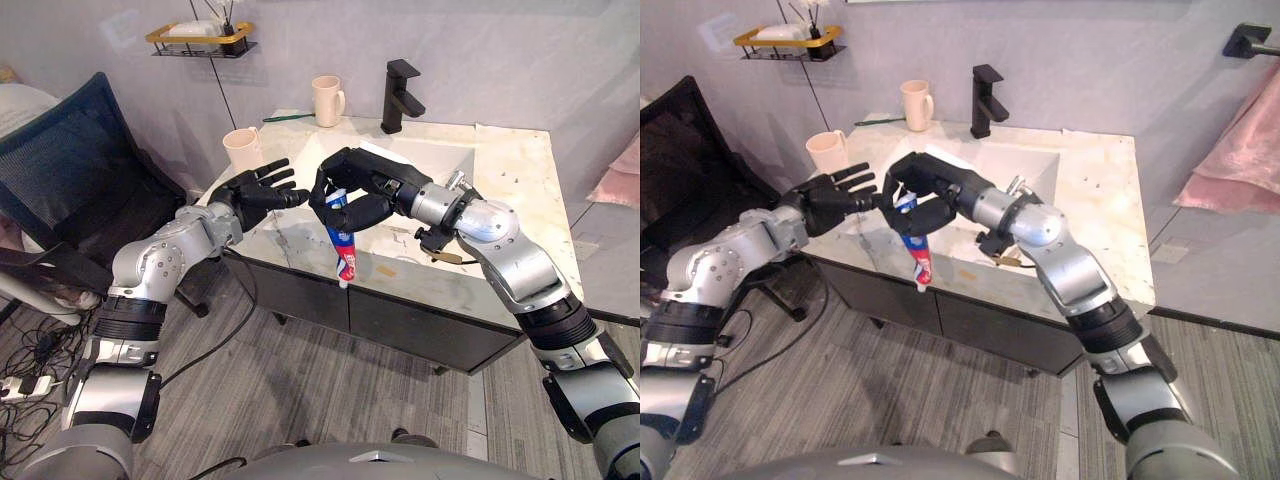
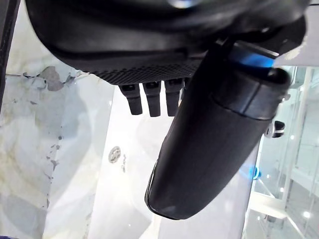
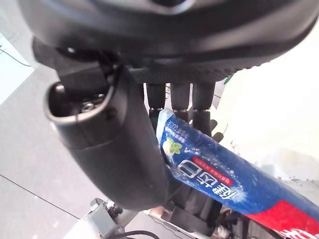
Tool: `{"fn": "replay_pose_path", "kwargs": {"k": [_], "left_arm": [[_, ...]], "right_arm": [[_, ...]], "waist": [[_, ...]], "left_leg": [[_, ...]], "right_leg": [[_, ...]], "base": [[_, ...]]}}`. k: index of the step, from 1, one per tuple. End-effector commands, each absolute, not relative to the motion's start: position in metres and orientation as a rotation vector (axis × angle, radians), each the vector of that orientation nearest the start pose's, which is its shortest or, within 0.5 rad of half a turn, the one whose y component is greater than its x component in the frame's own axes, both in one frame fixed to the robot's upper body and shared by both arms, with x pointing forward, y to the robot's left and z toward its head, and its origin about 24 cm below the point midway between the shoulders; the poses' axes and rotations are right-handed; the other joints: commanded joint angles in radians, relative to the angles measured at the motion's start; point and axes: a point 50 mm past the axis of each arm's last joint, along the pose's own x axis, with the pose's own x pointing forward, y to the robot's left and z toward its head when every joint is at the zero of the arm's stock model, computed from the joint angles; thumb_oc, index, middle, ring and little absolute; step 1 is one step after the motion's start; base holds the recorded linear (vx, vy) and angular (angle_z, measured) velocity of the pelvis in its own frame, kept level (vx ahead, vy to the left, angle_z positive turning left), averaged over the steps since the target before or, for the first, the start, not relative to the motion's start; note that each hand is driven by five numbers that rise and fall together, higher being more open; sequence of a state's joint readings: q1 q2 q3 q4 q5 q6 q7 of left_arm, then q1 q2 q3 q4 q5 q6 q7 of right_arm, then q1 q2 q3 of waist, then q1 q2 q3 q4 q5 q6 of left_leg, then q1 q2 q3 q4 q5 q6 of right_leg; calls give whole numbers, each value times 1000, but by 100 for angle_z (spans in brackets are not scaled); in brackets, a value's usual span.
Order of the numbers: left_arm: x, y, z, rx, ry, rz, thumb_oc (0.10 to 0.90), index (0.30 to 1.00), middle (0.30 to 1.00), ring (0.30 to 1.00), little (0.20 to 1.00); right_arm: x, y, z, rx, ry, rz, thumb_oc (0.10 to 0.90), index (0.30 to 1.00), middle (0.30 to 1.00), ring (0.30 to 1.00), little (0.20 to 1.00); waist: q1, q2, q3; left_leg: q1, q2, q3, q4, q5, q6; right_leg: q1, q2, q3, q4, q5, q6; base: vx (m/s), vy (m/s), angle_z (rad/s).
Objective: Organize the bathroom.
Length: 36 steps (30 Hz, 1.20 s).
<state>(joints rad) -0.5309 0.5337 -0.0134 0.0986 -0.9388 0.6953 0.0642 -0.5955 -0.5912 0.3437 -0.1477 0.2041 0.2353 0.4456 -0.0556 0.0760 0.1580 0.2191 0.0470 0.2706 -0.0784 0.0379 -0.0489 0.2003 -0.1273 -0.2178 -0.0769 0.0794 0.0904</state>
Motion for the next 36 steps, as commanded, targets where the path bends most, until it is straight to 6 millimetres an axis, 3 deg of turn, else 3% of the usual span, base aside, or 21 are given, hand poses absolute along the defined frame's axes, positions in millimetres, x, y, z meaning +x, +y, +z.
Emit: {"fn": "replay_pose_path", "kwargs": {"k": [1,14,28,36], "left_arm": [[333,211,169,-320,139,-224,800,900,900,900,900],[329,213,161,-269,187,-253,800,900,900,900,900],[304,243,135,-360,251,-128,800,900,900,900,900],[289,241,126,-434,298,-170,800,900,900,900,900]], "right_arm": [[299,-101,239,-500,-529,781,400,300,300,300,300],[298,-103,237,-507,-524,773,400,300,300,300,300],[293,-110,237,-521,-543,752,400,300,300,300,300],[291,-113,235,-522,-546,735,400,300,300,300,300]], "waist": [[22,5,-127],[28,6,-127],[68,0,-127],[93,-4,-126]], "left_leg": [[-8,72,16,108,-69,-23],[-10,72,13,104,-69,-22],[-25,73,-9,102,-65,-22],[-31,73,-18,101,-63,-23]], "right_leg": [[-76,-41,9,141,-113,36],[-78,-43,7,136,-110,39],[-81,-48,-22,141,-114,32],[-76,-51,-44,136,-112,31]], "base": [[0,0,0],[0,0,0],[-5,5,4],[-15,1,6]]}}
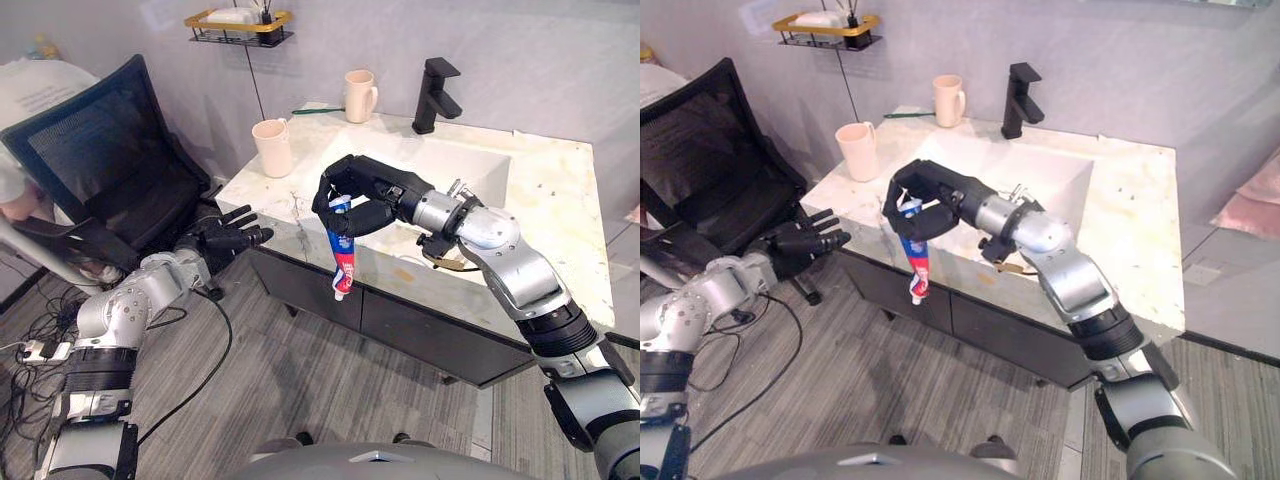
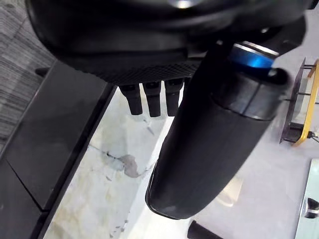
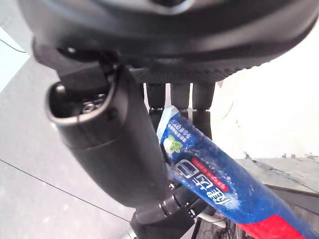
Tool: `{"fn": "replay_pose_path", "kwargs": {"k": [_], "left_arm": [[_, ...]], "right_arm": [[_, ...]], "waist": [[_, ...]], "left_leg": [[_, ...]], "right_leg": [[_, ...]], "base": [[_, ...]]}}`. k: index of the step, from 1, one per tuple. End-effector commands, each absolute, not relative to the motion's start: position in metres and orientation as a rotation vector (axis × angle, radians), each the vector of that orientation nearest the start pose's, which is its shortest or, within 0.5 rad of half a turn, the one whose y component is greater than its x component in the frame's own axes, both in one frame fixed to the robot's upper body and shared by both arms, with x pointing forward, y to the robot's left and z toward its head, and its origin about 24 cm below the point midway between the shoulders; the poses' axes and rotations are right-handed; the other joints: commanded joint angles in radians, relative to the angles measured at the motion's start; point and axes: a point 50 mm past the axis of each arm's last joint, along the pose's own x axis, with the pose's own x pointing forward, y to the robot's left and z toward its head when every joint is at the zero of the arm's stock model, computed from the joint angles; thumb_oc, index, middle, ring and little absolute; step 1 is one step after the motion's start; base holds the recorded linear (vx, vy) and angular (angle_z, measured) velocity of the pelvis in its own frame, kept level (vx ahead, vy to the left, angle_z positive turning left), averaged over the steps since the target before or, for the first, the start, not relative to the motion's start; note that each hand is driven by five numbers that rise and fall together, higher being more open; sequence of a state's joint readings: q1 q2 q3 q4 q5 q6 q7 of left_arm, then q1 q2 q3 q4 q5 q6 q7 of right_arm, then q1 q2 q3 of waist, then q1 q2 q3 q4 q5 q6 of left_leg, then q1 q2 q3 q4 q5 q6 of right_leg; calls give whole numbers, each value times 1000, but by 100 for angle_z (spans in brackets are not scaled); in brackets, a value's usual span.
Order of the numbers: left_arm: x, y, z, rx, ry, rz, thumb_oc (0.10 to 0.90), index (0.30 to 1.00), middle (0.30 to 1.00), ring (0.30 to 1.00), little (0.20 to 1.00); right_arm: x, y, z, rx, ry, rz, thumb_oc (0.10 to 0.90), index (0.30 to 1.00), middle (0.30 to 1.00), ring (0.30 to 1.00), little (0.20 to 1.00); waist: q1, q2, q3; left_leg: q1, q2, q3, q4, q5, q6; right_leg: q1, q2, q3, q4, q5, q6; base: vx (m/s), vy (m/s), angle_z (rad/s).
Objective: Organize the bathroom.
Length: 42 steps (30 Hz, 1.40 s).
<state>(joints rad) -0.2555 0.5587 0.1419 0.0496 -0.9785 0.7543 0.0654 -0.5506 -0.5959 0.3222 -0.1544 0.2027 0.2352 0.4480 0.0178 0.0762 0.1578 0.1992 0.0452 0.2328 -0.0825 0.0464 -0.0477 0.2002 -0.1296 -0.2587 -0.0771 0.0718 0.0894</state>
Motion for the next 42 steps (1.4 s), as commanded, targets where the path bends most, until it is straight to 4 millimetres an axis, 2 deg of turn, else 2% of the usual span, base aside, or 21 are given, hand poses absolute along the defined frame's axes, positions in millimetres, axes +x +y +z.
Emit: {"fn": "replay_pose_path", "kwargs": {"k": [1,6,9,11,16,19,21,23,24,26,29,31,35,37,42], "left_arm": [[285,240,123,-444,310,-179,800,900,900,900,900],[264,232,96,-506,447,-221,800,900,900,900,900],[250,234,79,-501,482,-223,800,900,900,900,900],[247,237,75,-513,481,-187,800,900,900,900,900],[229,267,50,-608,472,57,800,900,900,900,900],[209,286,15,-551,515,198,800,900,900,900,900],[204,291,7,-488,546,232,800,900,900,900,900],[172,306,-35,-363,702,345,800,900,900,900,900],[162,306,-47,-408,733,370,800,900,900,900,900],[140,305,-72,-369,809,400,800,900,900,900,900],[120,301,-90,-382,888,425,800,900,900,900,900],[94,300,-110,-365,987,490,800,900,900,900,900],[47,298,-134,-295,1186,562,800,900,900,900,900],[30,295,-141,-278,1272,573,800,900,900,900,900],[9,294,-147,-226,1367,555,800,900,900,900,900]], "right_arm": [[290,-114,235,-521,-547,731,400,300,300,300,300],[287,-116,234,-531,-556,713,400,300,300,300,300],[285,-120,234,-540,-559,703,400,300,300,300,300],[284,-122,233,-544,-560,700,400,300,300,300,300],[284,-127,234,-554,-566,686,400,300,300,300,300],[287,-130,238,-553,-570,671,400,300,300,300,300],[287,-131,239,-552,-571,670,400,300,300,300,300],[291,-132,249,-551,-574,653,400,300,300,300,300],[293,-134,251,-551,-575,649,400,300,300,300,300],[296,-136,254,-555,-579,641,400,300,300,300,300],[298,-138,256,-553,-586,632,400,300,300,300,300],[301,-139,259,-559,-594,620,400,300,300,300,300],[305,-142,271,-546,-635,604,400,300,300,300,300],[306,-143,279,-541,-661,585,400,300,300,300,300],[307,-145,293,-556,-707,551,400,300,300,300,300]], "waist": [[23,-5,-126],[43,-4,-116],[55,-4,-113],[58,-4,-113],[77,-11,-112],[88,-15,-107],[90,-15,-107],[99,-19,-107],[102,-20,-107],[108,-19,-107],[114,-21,-106],[120,-25,-107],[125,-38,-108],[126,-45,-111],[126,-57,-114]], "left_leg": [[-12,75,18,105,-72,-24],[-20,73,6,103,-70,-21],[-24,70,-1,99,-69,-19],[-26,68,-3,97,-69,-18],[-37,62,-18,99,-71,-18],[-43,58,-28,101,-73,-16],[-44,57,-30,100,-74,-15],[-47,55,-36,96,-71,-15],[-47,54,-39,95,-70,-15],[-49,53,-42,91,-69,-14],[-50,52,-45,89,-68,-14],[-52,52,-47,86,-66,-14],[-55,50,-49,86,-66,-13],[-56,48,-49,86,-67,-11],[-55,45,-47,86,-70,-8]], "right_leg": [[-76,-49,-5,136,-104,31],[-78,-50,-18,136,-102,29],[-78,-49,-24,134,-101,26],[-78,-48,-26,132,-102,26],[-83,-49,-33,134,-105,23],[-84,-48,-34,134,-107,19],[-86,-47,-34,135,-109,20],[-83,-45,-39,131,-111,18],[-82,-45,-40,131,-111,18],[-82,-44,-45,130,-112,18],[-81,-44,-50,128,-111,19],[-79,-45,-56,126,-110,20],[-76,-45,-63,121,-109,23],[-75,-45,-64,119,-108,24],[-71,-46,-66,115,-107,28]], "base": [[-18,-4,8],[-29,9,6],[-32,19,2],[-28,20,6],[-38,22,5],[-31,16,7],[-14,11,5],[-12,18,1],[-25,40,2],[-25,37,0],[0,0,0],[-28,22,4],[-11,29,6],[-6,36,2],[-1,14,0]]}}
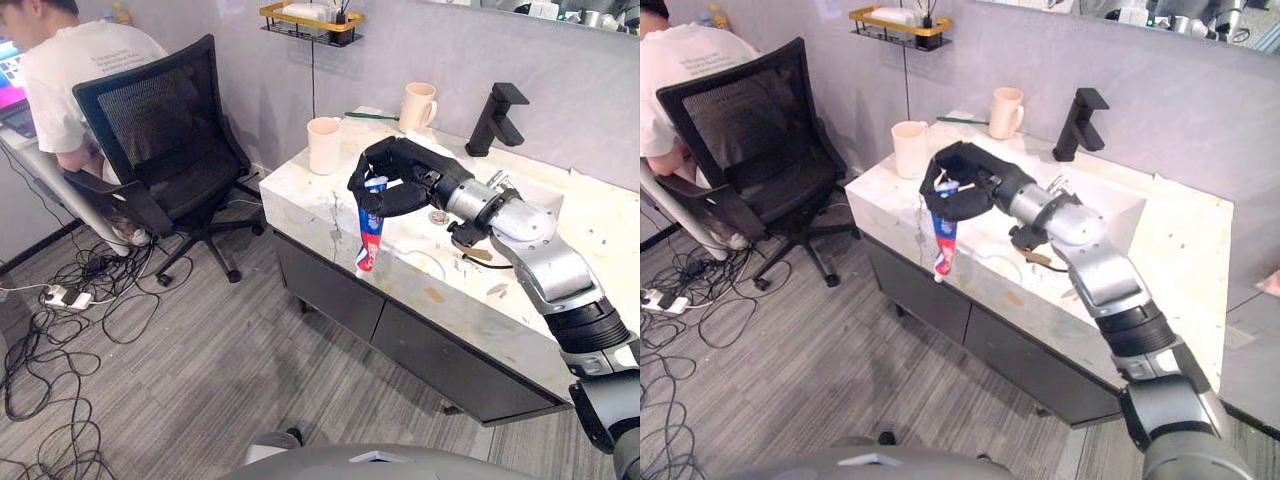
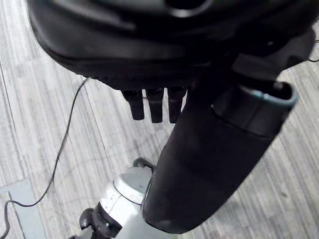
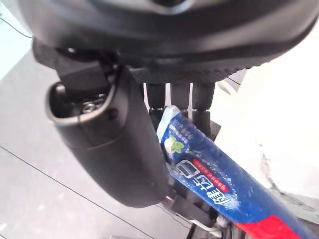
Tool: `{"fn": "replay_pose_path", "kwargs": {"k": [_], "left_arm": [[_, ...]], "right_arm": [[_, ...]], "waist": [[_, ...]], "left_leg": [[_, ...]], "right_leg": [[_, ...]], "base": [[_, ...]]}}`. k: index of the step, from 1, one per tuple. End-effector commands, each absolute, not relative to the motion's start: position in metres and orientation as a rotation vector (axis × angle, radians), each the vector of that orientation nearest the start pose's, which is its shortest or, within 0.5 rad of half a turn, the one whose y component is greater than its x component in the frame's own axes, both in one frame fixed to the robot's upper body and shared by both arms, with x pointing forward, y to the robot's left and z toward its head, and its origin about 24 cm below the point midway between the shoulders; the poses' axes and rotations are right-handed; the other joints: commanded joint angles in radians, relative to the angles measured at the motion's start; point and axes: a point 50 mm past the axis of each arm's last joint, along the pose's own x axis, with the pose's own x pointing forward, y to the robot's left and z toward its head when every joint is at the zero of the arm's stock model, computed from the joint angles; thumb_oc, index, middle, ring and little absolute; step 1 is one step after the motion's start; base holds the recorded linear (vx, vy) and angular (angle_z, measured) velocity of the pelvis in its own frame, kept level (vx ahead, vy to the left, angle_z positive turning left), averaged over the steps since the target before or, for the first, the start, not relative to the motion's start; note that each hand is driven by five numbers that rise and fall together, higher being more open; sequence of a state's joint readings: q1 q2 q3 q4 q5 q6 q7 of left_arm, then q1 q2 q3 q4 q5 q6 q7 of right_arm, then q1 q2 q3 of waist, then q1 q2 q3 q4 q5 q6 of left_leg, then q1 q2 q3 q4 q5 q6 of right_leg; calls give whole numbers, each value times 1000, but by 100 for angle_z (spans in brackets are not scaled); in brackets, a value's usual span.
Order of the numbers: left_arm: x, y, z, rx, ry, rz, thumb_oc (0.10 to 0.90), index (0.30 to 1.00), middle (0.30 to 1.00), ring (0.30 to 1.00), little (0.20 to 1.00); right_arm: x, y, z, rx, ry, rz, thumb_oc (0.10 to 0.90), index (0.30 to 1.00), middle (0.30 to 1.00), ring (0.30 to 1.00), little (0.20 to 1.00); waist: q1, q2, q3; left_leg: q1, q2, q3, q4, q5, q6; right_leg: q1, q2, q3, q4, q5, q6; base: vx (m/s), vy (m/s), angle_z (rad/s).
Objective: Organize the bathroom.
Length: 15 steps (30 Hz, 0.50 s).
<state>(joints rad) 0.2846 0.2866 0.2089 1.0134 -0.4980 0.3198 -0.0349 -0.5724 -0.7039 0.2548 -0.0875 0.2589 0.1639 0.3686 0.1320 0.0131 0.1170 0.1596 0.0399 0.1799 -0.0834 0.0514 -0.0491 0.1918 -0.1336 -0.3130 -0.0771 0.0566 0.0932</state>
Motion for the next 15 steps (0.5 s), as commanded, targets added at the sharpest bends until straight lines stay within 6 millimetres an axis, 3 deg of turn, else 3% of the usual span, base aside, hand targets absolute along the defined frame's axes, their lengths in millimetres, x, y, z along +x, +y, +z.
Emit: {"fn": "replay_pose_path", "kwargs": {"k": [1,5,15], "left_arm": [[6,293,-148,-209,1387,543,800,900,900,900,900],[-7,290,-151,-177,1447,517,800,900,900,900,900],[-9,284,-154,-152,1468,484,800,900,900,900,900]], "right_arm": [[307,-146,295,-558,-716,541,400,300,300,300,300],[308,-148,308,-586,-750,498,400,300,300,300,300],[314,-157,322,-600,-772,400,400,300,300,300,300]], "waist": [[13,4,-74],[19,-10,-75],[31,-35,-69]], "left_leg": [[-15,49,5,87,-76,-5],[-17,41,-1,89,-80,0],[-25,24,-9,93,-86,10]], "right_leg": [[-60,-42,-13,113,-91,25],[-56,-45,-13,110,-86,30],[-55,-50,-16,110,-82,39]], "base": [[0,0,0],[1,17,-1],[-8,31,1]]}}
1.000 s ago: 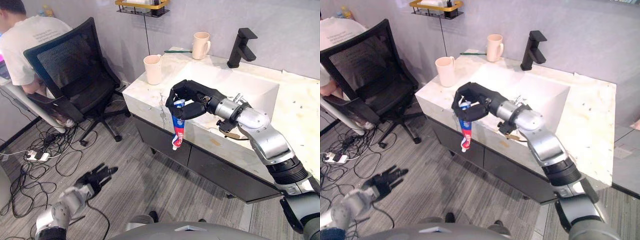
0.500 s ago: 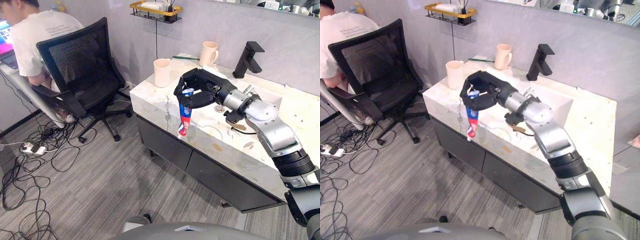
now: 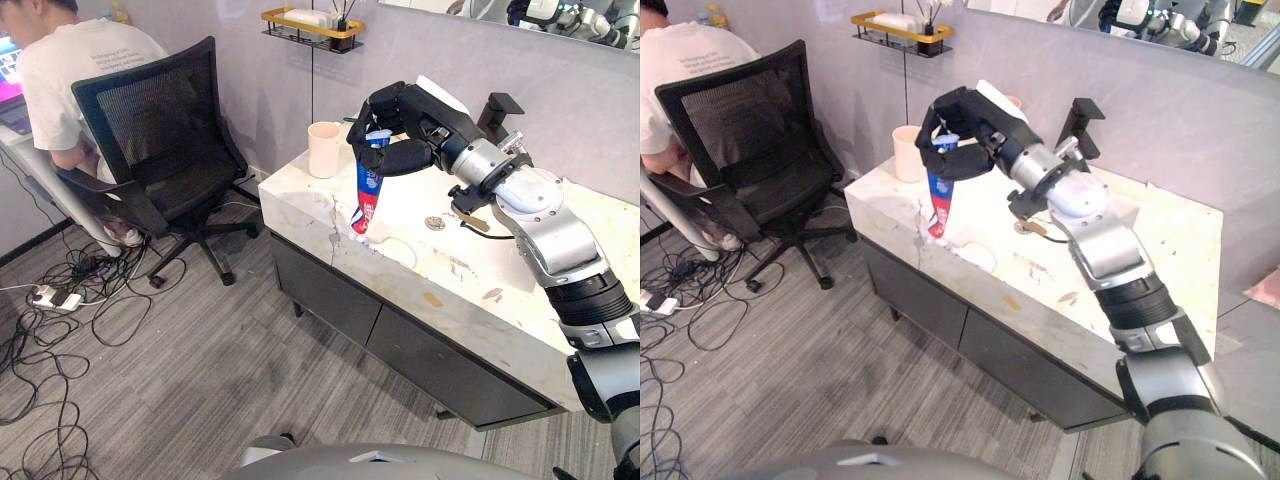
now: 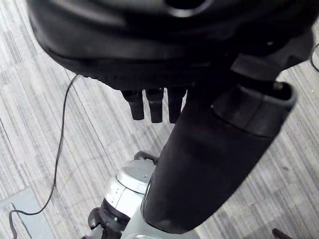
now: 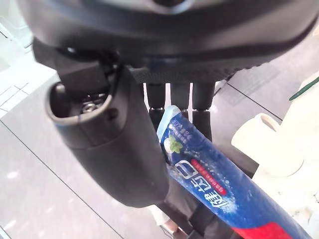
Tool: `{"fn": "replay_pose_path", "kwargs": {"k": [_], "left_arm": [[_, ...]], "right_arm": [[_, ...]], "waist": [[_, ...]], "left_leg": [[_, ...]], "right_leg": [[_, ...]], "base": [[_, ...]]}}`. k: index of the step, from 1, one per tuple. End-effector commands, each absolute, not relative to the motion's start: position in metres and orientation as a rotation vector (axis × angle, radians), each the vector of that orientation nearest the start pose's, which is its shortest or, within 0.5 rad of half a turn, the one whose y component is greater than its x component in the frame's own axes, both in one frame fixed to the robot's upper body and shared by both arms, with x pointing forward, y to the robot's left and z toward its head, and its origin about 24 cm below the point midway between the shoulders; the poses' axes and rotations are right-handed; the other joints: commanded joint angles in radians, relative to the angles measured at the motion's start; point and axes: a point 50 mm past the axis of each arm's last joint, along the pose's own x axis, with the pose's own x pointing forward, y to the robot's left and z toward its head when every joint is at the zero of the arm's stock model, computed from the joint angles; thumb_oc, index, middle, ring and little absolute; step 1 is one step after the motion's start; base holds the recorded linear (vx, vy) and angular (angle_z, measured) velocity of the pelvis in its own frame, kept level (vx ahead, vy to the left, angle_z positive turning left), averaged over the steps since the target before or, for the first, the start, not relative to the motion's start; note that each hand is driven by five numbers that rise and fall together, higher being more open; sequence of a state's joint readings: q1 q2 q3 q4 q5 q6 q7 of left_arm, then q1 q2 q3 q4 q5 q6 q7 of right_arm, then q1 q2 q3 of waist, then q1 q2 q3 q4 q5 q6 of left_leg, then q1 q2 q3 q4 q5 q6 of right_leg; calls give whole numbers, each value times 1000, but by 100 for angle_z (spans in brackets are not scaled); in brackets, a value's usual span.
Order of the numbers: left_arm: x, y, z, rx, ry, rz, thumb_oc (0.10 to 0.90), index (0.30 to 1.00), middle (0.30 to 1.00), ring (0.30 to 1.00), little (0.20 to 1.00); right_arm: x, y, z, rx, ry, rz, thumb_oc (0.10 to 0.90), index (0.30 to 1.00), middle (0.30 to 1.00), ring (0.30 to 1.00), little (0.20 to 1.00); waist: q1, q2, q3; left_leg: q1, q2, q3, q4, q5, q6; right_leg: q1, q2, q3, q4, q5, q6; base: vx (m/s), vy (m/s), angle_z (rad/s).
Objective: Organize the bathroom.
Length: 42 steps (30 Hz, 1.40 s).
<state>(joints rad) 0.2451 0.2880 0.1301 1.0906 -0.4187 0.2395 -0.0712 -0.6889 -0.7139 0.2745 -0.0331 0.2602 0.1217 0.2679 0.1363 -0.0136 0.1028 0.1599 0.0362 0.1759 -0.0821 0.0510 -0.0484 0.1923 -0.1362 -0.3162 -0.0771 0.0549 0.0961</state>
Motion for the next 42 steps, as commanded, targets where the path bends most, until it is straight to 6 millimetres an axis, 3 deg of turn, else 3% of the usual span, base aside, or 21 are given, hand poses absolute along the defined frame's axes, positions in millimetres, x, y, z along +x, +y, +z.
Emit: {"fn": "replay_pose_path", "kwargs": {"k": [1,10,27,33,37,38,40,42], "left_arm": [[-10,284,-154,-145,1473,479,800,900,900,900,900],[-19,285,-154,-124,1510,510,800,900,900,900,900],[-18,282,-155,-118,1508,469,800,900,900,900,900],[-17,288,-153,-109,1504,496,800,900,900,900,900],[-20,293,-151,-91,1508,515,800,900,900,900,900],[-22,295,-150,-97,1501,538,800,900,900,900,900],[-18,299,-148,-106,1476,574,800,900,900,900,900],[-12,302,-147,-87,1460,566,800,900,900,900,900]], "right_arm": [[314,-159,322,-600,-770,388,400,300,300,300,300],[318,-170,329,-592,-773,331,400,300,300,300,300],[318,-185,340,-584,-811,258,400,300,300,300,300],[320,-196,344,-608,-817,214,400,300,300,300,300],[318,-206,347,-607,-829,193,400,300,300,300,300],[318,-207,350,-605,-834,195,400,300,300,300,300],[317,-208,353,-616,-833,186,400,300,300,300,300],[316,-209,354,-640,-826,167,400,300,300,300,300]], "waist": [[29,-11,-52],[35,-25,-42],[45,-43,-32],[53,-45,-15],[55,-31,5],[51,-29,12],[24,-36,25],[6,-46,35]], "left_leg": [[-25,26,-7,91,-86,11],[-31,8,-9,107,-101,23],[-42,-9,-6,135,-125,34],[-55,-47,-26,151,-138,59],[-64,-79,-46,153,-139,87],[-58,-84,-53,153,-140,86],[-48,-92,-99,155,-149,72],[-50,-104,-143,171,-168,76]], "right_leg": [[-55,-49,-14,110,-79,38],[-58,-64,-5,111,-70,52],[-69,-91,-8,116,-56,70],[-109,-163,-2,161,-12,109],[-176,-226,15,342,50,106],[-198,-209,28,359,51,105],[-238,-129,90,247,41,105],[-278,-93,148,243,54,110]], "base": [[-3,28,6],[-2,27,2],[5,25,0],[-2,94,-6],[-9,101,-11],[37,16,-3],[88,-92,-4],[77,-76,6]]}}
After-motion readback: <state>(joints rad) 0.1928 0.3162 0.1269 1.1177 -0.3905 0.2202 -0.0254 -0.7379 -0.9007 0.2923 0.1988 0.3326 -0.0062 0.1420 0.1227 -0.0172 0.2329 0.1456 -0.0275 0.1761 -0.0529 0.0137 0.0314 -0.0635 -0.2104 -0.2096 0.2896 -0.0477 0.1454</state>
